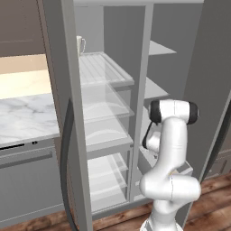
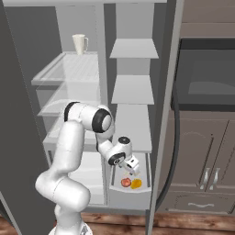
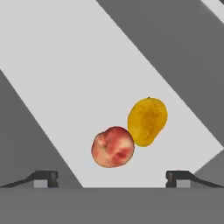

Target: Take the peach and mango from the fridge shelf and place them in the freezer drawer to begin freezing them.

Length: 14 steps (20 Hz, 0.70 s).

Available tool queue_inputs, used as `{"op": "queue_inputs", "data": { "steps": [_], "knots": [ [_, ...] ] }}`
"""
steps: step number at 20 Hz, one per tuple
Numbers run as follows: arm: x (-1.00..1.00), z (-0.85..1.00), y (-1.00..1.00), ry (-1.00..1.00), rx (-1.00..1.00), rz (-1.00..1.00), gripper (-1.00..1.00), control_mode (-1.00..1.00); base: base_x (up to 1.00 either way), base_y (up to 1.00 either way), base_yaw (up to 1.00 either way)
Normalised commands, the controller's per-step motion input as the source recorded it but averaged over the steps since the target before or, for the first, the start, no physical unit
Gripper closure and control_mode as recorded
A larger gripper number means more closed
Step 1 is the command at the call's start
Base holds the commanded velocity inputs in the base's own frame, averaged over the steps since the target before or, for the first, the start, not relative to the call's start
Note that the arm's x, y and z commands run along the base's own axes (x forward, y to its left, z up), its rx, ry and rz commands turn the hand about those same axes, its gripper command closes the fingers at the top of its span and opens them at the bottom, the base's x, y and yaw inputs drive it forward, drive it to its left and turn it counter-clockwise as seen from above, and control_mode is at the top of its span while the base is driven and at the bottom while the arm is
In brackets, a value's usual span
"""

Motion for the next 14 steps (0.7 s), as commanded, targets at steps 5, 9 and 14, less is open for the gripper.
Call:
{"op": "queue_inputs", "data": {
  "steps": [5,9,14],
  "knots": [
    [-0.95,0.93,0.0,-0.32,0.0,0.0,-1.0,-1.0,0.0,0.0,0.0],
    [-0.99,1.0,0.06,-0.36,0.0,0.0,-1.0,-1.0,0.0,0.0,0.0],
    [-0.63,1.0,0.21,-0.28,-0.02,0.0,-1.0,-1.0,0.0,0.0,0.0]
  ]
}}
